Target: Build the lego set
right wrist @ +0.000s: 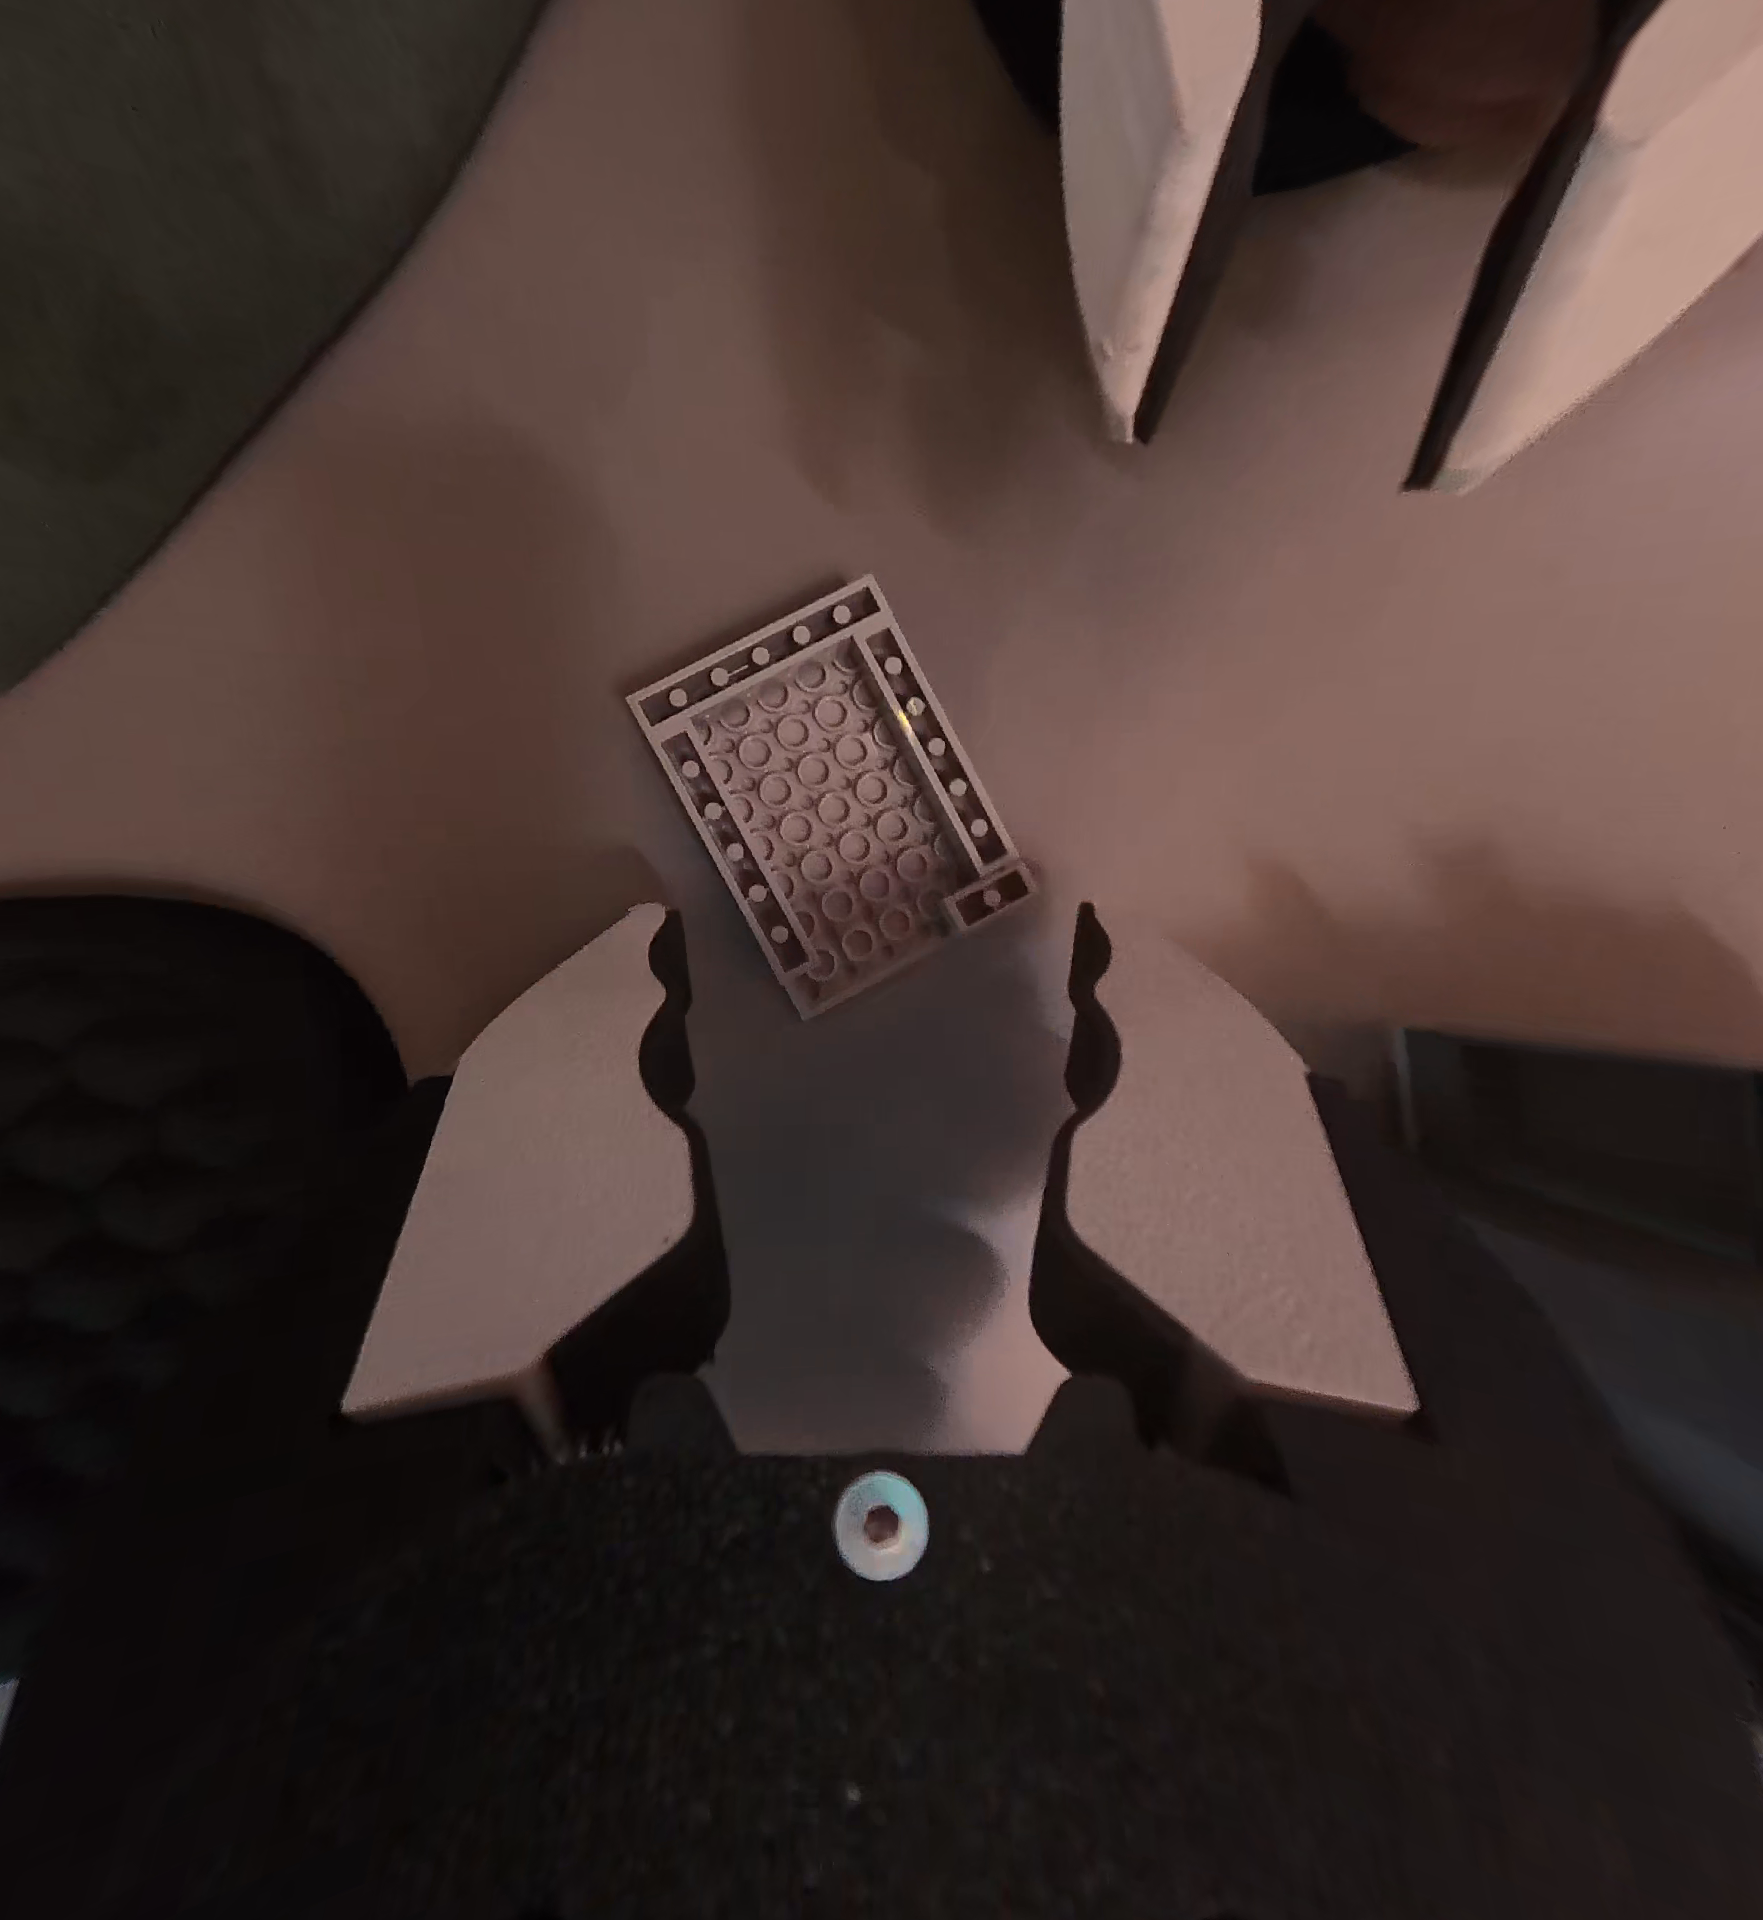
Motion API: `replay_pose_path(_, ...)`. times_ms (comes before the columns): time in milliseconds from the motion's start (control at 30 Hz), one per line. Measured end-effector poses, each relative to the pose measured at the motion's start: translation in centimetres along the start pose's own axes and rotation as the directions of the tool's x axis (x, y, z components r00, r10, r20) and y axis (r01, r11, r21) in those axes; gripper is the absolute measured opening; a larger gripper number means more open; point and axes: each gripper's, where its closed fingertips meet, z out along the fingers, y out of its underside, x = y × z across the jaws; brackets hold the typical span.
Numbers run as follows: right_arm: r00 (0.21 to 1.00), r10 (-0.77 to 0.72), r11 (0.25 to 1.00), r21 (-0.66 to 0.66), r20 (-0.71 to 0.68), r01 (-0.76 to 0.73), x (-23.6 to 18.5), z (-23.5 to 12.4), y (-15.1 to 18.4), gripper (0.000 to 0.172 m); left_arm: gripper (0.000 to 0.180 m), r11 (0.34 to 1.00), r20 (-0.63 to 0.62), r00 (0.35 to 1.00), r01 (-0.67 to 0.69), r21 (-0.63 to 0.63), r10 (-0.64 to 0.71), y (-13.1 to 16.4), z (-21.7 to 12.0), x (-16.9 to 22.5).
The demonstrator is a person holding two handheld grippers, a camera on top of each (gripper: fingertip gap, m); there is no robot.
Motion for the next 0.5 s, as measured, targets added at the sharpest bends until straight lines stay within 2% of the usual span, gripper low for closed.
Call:
replay_pose_path(133,0.998,-0.034,0.999,0.024,0.056,0.033,-0.1,0.7,-0.7,0.071,0.023,1.0,-0.036,0.999,0.007,-0.012,-0.007,0.3,0.3,0.3)
replay_pose_path(267,0.995,-0.05,0.998,0.04,0.088,0.047,-0.4,1.4,-0.9,0.058,0.023,1.0,-0.052,0.999,0.008,-0.02,-0.009,0.5,0.4,0.5)
replay_pose_path(500,0.97,0.194,0.975,0.075,0.146,-0.207,-1.1,0.5,-0.9,0.057,0.025,0.998,-0.074,0.996,-0.055,-0.017,0.053,0.2,0.4,1.4)
